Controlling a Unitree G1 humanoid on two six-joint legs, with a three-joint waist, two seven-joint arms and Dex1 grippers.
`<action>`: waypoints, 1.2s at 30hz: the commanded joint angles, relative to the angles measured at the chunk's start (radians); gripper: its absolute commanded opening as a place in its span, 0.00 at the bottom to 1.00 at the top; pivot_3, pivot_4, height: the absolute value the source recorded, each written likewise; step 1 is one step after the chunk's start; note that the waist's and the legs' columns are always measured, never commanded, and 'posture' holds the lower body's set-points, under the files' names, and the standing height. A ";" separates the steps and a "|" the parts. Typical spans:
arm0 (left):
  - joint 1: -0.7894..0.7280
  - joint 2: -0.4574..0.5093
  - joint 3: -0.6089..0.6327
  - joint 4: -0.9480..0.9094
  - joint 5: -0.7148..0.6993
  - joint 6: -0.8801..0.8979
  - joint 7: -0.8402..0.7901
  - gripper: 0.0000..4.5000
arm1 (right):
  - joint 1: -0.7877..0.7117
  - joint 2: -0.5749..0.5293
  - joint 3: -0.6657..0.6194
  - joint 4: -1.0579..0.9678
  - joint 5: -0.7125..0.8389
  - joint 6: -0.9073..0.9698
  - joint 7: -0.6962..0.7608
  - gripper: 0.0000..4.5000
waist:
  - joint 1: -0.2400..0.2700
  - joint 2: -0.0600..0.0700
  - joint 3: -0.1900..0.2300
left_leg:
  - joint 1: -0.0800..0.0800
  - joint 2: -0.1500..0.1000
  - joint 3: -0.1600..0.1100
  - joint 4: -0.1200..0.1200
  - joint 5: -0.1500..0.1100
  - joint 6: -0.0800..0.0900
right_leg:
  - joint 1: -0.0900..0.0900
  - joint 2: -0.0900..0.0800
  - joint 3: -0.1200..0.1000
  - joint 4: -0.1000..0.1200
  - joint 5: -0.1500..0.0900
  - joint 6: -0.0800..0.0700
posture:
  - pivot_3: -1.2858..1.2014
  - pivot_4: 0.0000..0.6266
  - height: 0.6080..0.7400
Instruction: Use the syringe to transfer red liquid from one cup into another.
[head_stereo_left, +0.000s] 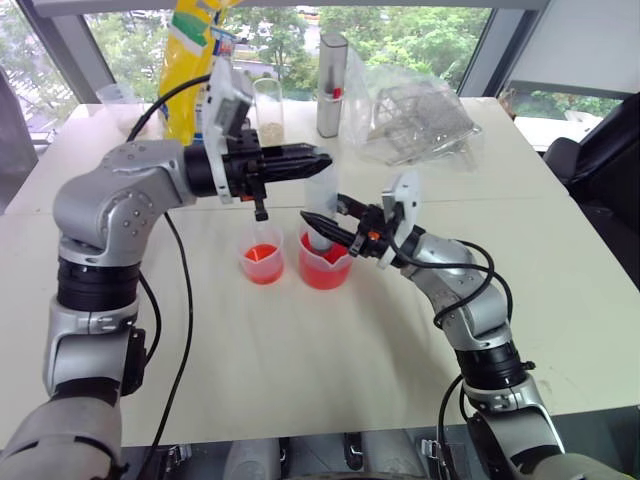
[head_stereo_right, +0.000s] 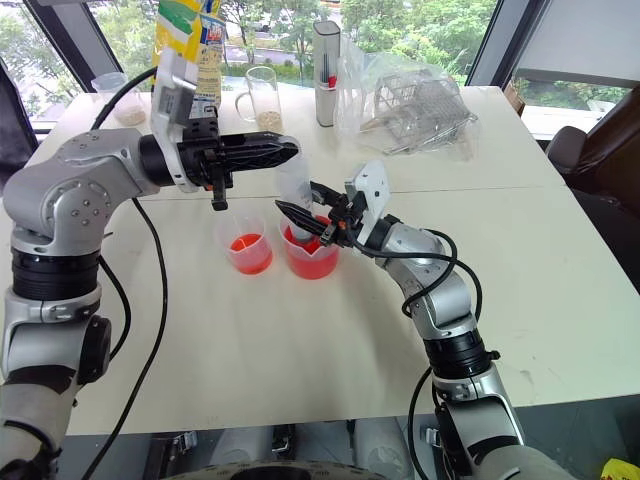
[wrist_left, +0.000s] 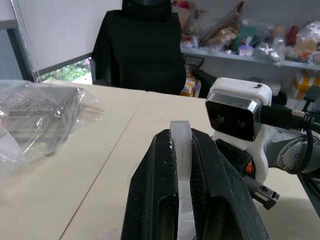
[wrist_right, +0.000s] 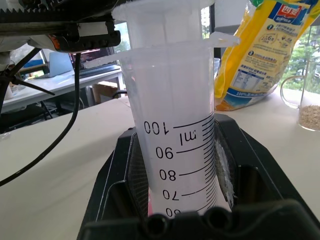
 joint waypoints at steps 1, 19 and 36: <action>-0.074 0.007 0.073 -0.016 -0.025 -0.029 0.021 0.01 | 0.026 -0.009 0.035 0.016 -0.008 0.011 0.032 0.32 | 0.000 0.000 0.000 | 0.000 0.000 0.000 0.000 0.000 0.000 | 0.000 0.000 0.000 0.000 0.000 0.000 | 0.52 0.24 1.00; -0.091 -0.001 0.077 -0.014 -0.027 -0.030 0.030 0.01 | 0.024 -0.008 0.034 0.017 -0.008 0.014 0.030 0.32 | 0.000 0.000 0.000 | 0.000 0.000 0.000 0.000 0.000 0.000 | 0.000 0.000 0.000 0.000 0.000 0.000 | 0.52 0.24 1.00; -0.072 0.002 0.073 -0.033 -0.045 -0.024 0.044 0.01 | -0.019 0.002 0.007 -0.007 0.001 0.021 0.006 0.32 | 0.000 0.000 0.000 | 0.000 0.000 0.000 0.000 0.000 0.000 | 0.000 0.000 0.000 0.000 0.000 0.000 | 0.52 0.24 1.00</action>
